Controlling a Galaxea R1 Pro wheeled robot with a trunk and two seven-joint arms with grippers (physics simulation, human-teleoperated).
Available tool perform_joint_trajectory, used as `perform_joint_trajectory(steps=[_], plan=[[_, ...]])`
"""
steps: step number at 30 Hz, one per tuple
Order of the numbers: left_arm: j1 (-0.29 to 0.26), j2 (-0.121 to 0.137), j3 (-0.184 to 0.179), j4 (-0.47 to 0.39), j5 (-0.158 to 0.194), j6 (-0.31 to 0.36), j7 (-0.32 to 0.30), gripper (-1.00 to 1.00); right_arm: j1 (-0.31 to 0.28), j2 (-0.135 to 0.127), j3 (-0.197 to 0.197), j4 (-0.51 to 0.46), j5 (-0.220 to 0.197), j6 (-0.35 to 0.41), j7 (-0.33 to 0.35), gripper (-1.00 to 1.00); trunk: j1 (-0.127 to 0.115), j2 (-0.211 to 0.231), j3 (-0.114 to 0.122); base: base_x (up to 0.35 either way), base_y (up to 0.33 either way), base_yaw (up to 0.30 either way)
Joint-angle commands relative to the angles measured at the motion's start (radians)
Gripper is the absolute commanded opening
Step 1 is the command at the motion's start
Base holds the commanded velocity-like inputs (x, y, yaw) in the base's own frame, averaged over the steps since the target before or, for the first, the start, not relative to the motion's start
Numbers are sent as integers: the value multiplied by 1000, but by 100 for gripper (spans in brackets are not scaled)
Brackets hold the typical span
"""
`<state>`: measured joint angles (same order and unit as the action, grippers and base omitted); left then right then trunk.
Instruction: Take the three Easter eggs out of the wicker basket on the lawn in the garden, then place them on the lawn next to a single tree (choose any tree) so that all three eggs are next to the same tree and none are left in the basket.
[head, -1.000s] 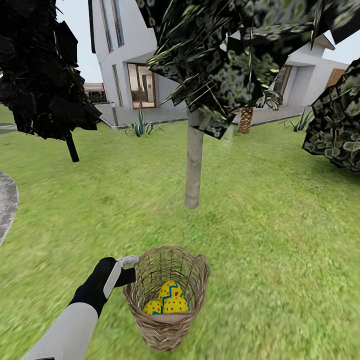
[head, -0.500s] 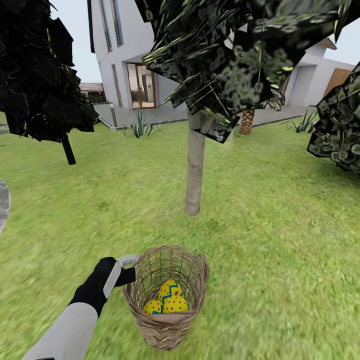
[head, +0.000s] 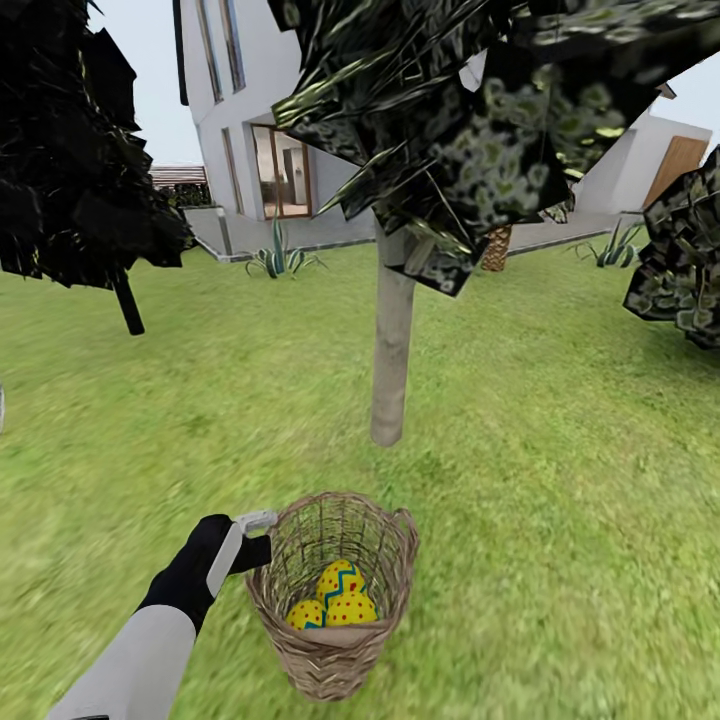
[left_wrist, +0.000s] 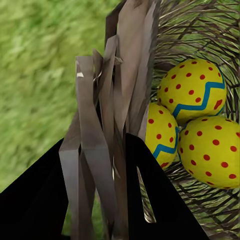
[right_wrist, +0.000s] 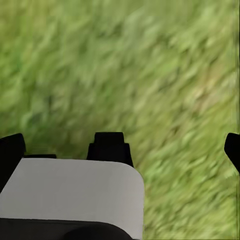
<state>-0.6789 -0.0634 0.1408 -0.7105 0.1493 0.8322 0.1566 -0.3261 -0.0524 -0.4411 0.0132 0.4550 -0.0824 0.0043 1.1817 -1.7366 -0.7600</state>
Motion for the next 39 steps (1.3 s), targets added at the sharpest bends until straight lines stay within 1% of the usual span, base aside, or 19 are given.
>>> perform_joint_trajectory(steps=[1, 2, 3, 4, 5, 6, 7, 8, 9, 11, 12, 13, 15, 16, 19, 39], plan=[[-1, -1, 3, -1, 20, 2, 9, -100, -2, -1, -10, -22, 6, 10, 23, 100, 0, 0, -1, 318, 0, 0], [-1, -1, 3, -1, 20, 2, 9, -100, -11, -3, -10, -61, 5, 77, 51, 100, 0, 0, -1, 318, 0, 0], [-1, -1, 2, -1, 20, 3, 9, -100, -40, -8, -11, -240, -1, 319, 75, 100, 0, 0, -1, 318, 0, 0], [-1, -1, 2, -1, 20, 2, 9, -100, -51, -8, -11, -409, -19, 439, 91, 100, 0, 0, -1, 318, 0, 0], [-1, -1, 1, -2, 19, 3, 9, -100, -56, -7, -11, -546, -38, 509, 116, 100, 0, 0, -1, 318, 0, 0], [-1, -1, 1, -1, 19, 3, 9, -100, -59, -7, -10, -686, -63, 573, 171, 100, 0, 0, -1, 318, 0, 0], [-1, -1, 0, -1, 19, 3, 9, -100, -68, -8, -10, -808, -90, 634, 248, 100, 0, 0, -1, 318, 0, 0], [-1, -2, 0, -1, 19, 3, 10, -100, -106, -9, -10, -910, -112, 705, 308, 100, 0, 0, -1, 318, 0, 0], [-1, -3, -1, -2, 19, 3, 10, -100, -173, -10, -15, -939, -130, 750, 329, 100, 0, 0, -1, 318, 0, 0], [-1, -3, -1, -2, 19, 4, 9, -100, -269, -10, -23, -923, -166, 772, 336, 100, 0, 0, -1, 318, 0, 0], [-1, -2, 0, -2, 19, 4, 9, -100, -296, -9, -24, -914, -176, 774, 335, 100, 0, 0, -1, 318, 0, 0], [-1, -2, 2, -2, 19, 4, 9, -100, -322, -8, -23, -907, -180, 775, 334, 100, 0, 0, -1, 318, 0, 0], [-1, -1, 2, -3, 19, 4, 9, -100, -397, -8, -22, -905, -183, 777, 334, 100, 0, 0, -1, 318, 0, 0], [-1, -1, 2, -3, 19, 4, 10, -100, -415, -7, -23, -903, -185, 777, 336, 100, 0, 0, -1, 318, 0, 0], [-1, -1, 1, -3, 19, 4, 11, -100, -420, -2, -20, -900, -178, 763, 343, 100, 0, 0, -1, 318, 0, 0], [-1, -1, 3, -13, 20, 2, 9, -100, -419, -9, -22, -903, -178, 761, 351, 100, 0, 0, -1, 318, 0, 0]])
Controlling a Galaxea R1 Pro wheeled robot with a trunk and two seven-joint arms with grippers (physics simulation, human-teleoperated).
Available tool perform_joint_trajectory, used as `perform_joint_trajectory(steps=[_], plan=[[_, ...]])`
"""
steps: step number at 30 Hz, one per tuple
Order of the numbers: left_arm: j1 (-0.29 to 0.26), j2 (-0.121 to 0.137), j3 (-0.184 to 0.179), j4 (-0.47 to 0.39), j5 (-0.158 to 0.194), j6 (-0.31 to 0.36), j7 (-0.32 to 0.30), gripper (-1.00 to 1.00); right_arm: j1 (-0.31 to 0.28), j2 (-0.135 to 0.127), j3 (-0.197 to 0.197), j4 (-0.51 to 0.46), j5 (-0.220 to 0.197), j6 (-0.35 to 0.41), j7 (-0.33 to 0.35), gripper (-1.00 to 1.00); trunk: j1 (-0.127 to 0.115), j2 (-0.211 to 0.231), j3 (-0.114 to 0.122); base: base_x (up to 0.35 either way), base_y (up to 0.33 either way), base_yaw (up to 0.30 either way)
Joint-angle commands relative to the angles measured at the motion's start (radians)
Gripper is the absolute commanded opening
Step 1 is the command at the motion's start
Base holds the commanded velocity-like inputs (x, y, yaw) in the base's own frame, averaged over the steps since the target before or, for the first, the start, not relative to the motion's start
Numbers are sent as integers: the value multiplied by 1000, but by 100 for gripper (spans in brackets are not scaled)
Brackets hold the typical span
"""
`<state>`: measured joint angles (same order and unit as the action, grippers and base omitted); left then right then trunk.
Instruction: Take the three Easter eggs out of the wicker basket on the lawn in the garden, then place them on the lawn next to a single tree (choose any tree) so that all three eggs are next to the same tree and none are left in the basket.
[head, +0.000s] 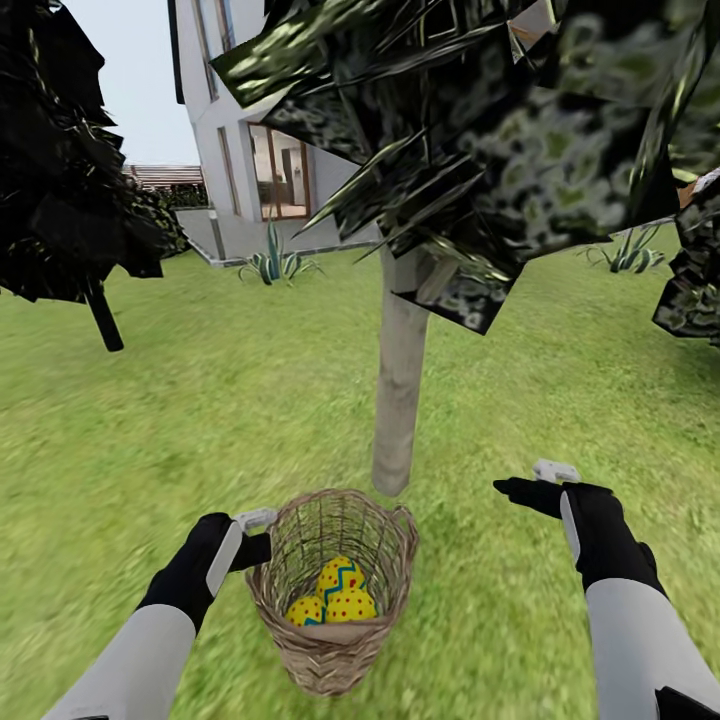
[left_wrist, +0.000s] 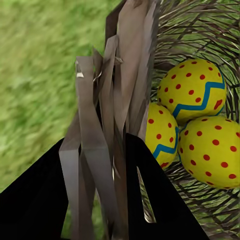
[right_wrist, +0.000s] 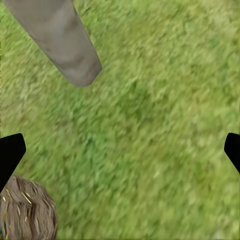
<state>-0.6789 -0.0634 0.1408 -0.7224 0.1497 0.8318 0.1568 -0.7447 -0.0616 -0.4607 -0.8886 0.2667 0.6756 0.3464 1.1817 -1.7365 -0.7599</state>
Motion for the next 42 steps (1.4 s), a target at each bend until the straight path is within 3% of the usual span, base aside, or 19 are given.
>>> perform_joint_trajectory(steps=[1, 8, 19, 23, 28, 42], plan=[[-1, -1, 3, -2, 19, 3, 9, -100, -1, 0, -3, -1, 10, 3, 9, 100, 0, 0, -1, 318, 0, 0], [-1, -1, 3, -2, 21, 3, 9, -100, -1, 0, -3, 6, 9, 3, 10, 100, 0, 0, -1, 315, 0, 0], [-1, -1, 3, -2, 21, -21, 9, -100, -1, 2, -3, 9, 9, 3, 11, 100, 0, 0, -1, 19, 0, 0], [-1, -4, 6, -3, 22, -22, 10, -100, -1, 4, -3, 10, 9, 3, 9, 100, 16, -28, -13, 0, 0, 0], [-1, -4, 48, -1, 22, -40, 9, -100, -1, 3, -3, 10, 9, 3, 9, 100, 35, -63, -29, 0, 0, 0], [-1, -6, 49, 0, 22, -49, 9, -100, -1, 5, -3, 10, 9, 3, 9, 100, 89, -161, -73, 16, 0, 0]])
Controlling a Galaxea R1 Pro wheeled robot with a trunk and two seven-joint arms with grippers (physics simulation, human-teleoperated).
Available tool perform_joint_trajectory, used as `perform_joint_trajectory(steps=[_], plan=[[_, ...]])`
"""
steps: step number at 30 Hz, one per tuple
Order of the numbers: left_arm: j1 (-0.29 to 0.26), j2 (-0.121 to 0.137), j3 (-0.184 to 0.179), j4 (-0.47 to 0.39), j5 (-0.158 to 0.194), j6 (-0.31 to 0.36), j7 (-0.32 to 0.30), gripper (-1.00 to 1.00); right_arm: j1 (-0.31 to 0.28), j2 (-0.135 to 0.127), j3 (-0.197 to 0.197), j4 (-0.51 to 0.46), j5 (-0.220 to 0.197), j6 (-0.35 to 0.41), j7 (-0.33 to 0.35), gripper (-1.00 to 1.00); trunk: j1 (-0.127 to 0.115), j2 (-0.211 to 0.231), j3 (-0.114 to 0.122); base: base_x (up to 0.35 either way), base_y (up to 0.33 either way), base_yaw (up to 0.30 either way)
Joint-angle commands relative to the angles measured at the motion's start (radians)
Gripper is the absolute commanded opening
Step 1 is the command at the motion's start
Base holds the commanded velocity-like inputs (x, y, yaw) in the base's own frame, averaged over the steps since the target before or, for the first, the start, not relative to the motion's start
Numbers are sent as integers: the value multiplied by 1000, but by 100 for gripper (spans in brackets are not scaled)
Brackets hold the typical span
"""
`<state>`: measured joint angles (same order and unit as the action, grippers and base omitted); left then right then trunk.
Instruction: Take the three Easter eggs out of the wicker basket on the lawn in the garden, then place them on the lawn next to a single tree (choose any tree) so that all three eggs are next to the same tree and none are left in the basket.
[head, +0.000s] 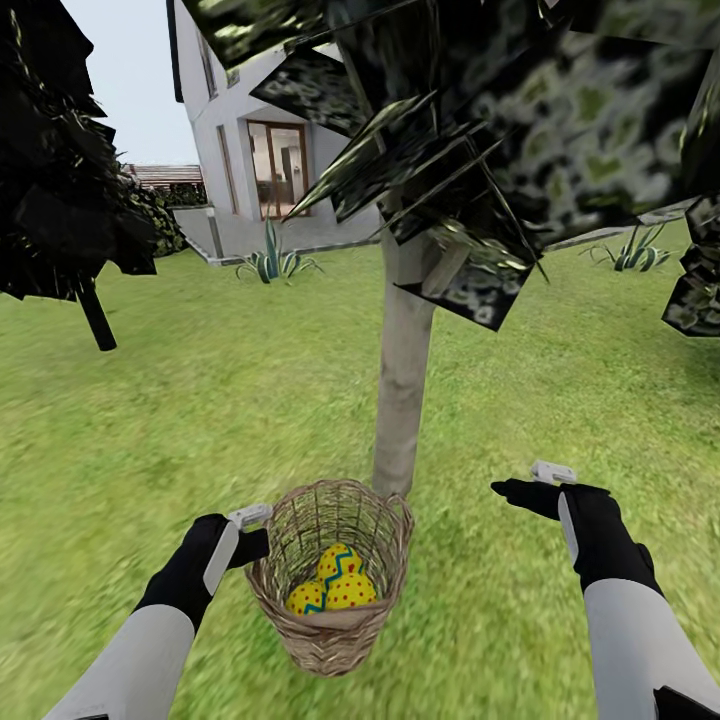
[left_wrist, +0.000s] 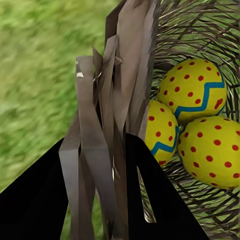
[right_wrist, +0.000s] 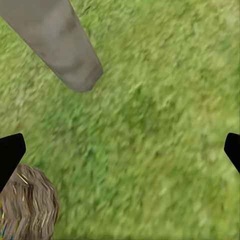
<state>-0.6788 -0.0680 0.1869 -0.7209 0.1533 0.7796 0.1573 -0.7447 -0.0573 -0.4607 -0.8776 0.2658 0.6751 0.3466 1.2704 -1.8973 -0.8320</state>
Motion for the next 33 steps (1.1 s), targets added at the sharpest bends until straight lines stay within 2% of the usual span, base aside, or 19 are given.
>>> perform_joint_trajectory(steps=[1, 9, 11, 23, 24, 33], plan=[[-1, -1, 3, -2, 18, 3, 9, -100, -1, 0, -3, -1, 10, 3, 9, 100, 4, -8, -4, 0, 0, 0], [-1, -1, 3, 1, 18, 3, 9, -100, -1, -1, -3, 2, 11, 4, 8, 100, 34, -64, -29, 0, 0, 0], [11, 2, 8, 1, 19, -7, 7, -100, -1, 0, 5, 5, 11, -1, 9, 100, 34, -64, -29, 0, 0, 0], [18, 2, 8, 6, -15, -34, 7, -100, -1, 0, 6, 5, 10, -2, 9, 100, 77, -141, -64, 0, 0, 0], [18, 2, 8, 6, 29, -34, 7, -100, -1, 0, 6, 5, 10, -2, 9, 100, 80, -148, -67, 0, 0, 0], [18, 2, 8, 6, 29, -34, 7, -100, -1, -1, 5, 5, 10, -2, 9, 100, 115, -211, -95, 0, 0, 0]])
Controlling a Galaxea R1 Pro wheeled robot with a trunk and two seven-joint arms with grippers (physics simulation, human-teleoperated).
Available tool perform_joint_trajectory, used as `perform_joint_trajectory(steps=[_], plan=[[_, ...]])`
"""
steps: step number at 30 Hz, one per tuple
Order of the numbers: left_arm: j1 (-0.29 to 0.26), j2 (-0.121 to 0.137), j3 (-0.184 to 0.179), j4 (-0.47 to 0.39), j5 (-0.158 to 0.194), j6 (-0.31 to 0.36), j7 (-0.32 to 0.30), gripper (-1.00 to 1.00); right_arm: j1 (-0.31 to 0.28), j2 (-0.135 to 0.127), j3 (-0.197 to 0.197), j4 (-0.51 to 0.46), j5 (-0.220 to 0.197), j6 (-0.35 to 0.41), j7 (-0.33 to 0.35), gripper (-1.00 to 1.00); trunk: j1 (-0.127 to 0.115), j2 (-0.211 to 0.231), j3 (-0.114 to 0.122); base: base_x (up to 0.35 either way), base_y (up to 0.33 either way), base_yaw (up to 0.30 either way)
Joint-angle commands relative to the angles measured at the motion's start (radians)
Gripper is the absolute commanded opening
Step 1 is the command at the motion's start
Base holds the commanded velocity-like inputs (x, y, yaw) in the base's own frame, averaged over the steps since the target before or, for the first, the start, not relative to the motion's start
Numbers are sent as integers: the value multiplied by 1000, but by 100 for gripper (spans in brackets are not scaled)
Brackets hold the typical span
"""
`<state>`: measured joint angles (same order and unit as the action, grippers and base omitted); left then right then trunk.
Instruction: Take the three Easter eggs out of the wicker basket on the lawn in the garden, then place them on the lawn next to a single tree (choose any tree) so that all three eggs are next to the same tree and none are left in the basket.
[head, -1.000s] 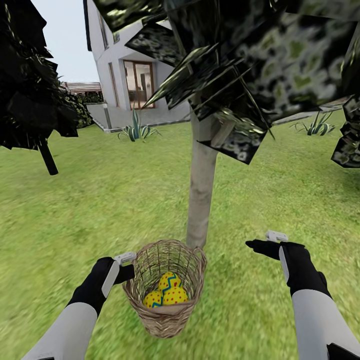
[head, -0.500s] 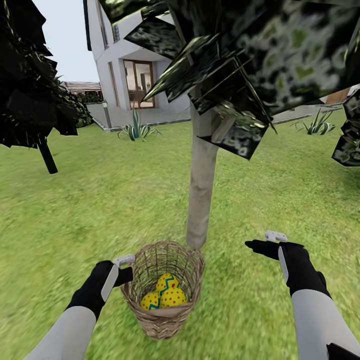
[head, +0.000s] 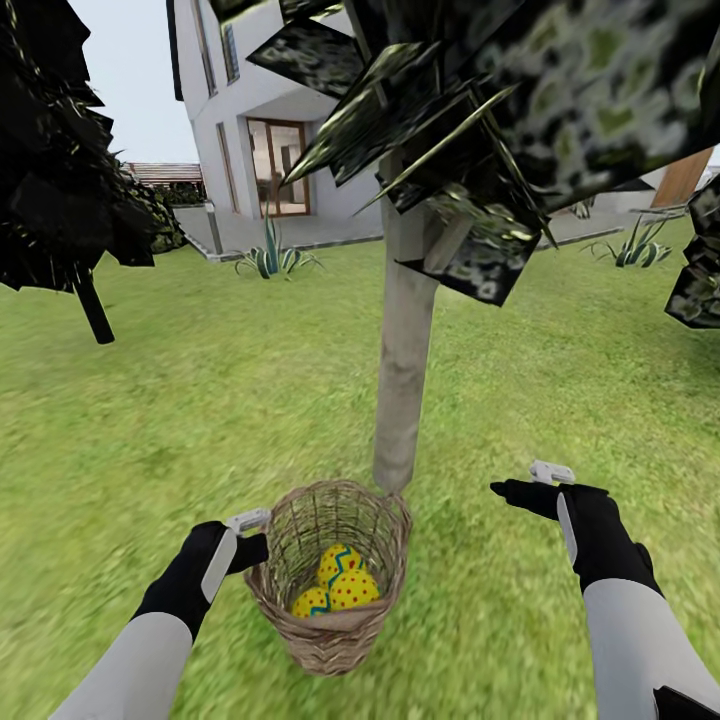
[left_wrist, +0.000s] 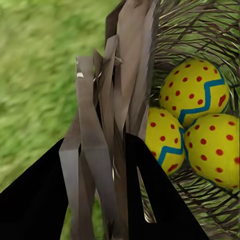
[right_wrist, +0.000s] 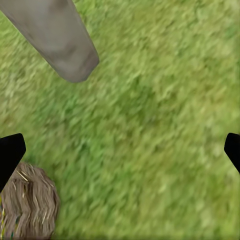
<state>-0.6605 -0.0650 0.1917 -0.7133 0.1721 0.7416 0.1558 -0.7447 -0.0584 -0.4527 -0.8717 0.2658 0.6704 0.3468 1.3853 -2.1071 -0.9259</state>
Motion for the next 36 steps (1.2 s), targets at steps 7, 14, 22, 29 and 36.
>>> perform_joint_trajectory(steps=[7, 14, 22, 29, 36], plan=[[-1, -1, 3, -2, 10, 4, 8, -100, -1, 0, -2, -1, 10, 3, 9, 100, 27, -50, -23, 0, 0, 0], [-1, -1, 3, -2, 10, 4, 8, -100, -1, 0, -2, -1, 10, 3, 8, 100, 54, -99, -45, 0, 0, 0], [-1, -1, 3, -2, 10, 4, 8, -100, -1, 0, -1, -1, 10, 3, 8, 100, 84, -155, -70, 0, 0, 0], [-1, -1, 3, -5, 10, 4, 8, -100, -1, 0, -3, -1, 10, 3, 9, 100, 92, -169, -76, 0, 0, 0], [-1, -1, 3, -6, 10, 4, 8, 100, -1, 0, -3, -1, 10, 3, 9, 100, 92, -169, -76, 0, 0, 0]])
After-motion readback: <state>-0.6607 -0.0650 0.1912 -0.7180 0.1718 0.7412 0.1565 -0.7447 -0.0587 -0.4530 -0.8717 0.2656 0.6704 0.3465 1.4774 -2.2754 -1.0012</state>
